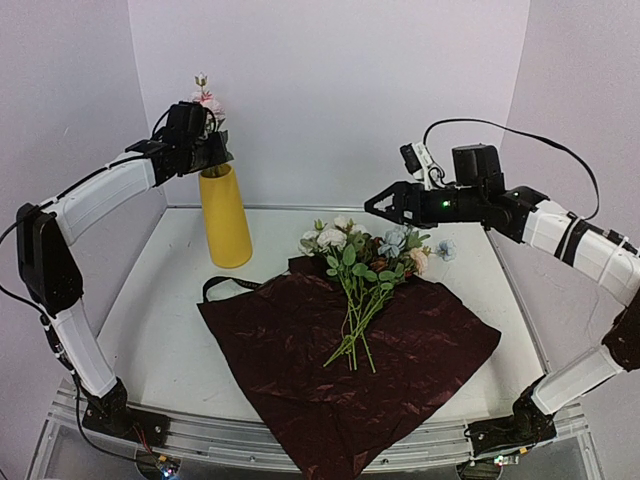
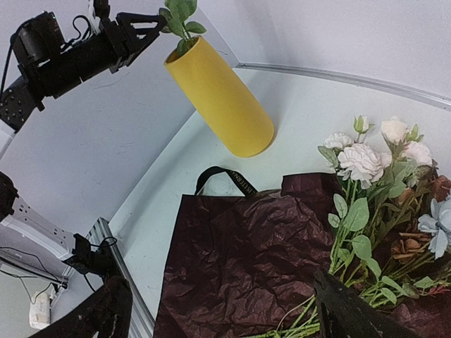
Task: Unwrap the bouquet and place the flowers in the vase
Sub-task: Insert the fake flower into the vase.
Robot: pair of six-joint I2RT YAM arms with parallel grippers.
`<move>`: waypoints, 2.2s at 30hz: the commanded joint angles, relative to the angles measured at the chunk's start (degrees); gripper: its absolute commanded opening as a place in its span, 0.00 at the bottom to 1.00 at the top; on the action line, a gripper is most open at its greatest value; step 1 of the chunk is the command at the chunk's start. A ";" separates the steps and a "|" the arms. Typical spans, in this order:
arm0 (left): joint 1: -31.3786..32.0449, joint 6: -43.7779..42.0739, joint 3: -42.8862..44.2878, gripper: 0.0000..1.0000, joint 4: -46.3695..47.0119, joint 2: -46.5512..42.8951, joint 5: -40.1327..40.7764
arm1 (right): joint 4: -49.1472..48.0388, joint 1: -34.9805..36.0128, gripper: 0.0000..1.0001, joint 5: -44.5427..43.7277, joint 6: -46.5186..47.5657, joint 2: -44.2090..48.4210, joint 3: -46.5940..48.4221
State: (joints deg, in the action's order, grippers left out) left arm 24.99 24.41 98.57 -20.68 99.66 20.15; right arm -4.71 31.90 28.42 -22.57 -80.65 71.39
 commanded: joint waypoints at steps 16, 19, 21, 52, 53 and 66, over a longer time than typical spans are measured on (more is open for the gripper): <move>-0.25 14.03 -14.06 0.70 -4.03 -17.56 -18.72 | 12.47 0.10 0.87 -6.39 -3.04 -5.67 -3.90; -0.18 15.55 -13.90 0.69 -7.68 -17.36 -24.88 | 13.60 -0.03 0.79 -6.39 -3.87 -9.37 -3.39; 0.15 16.12 -14.38 0.68 -9.49 -17.46 -28.35 | 14.39 -0.11 0.73 -6.28 -4.54 -12.03 -2.71; 29.99 14.42 -11.53 0.68 -10.17 7.48 -36.45 | 2.34 -0.52 0.32 -4.36 -19.83 -28.95 -3.99; 30.01 14.03 -11.15 0.68 -10.17 7.81 -36.63 | 2.32 -0.50 0.32 -4.48 -20.01 -29.40 -3.37; 29.98 12.18 -12.78 0.68 -10.28 6.35 -36.28 | 2.15 -0.49 0.25 -6.84 -21.57 -33.83 1.29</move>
State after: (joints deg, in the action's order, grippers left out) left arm 55.09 38.07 85.52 -31.03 108.07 -15.97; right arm -3.53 31.73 22.83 -43.56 -113.11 70.25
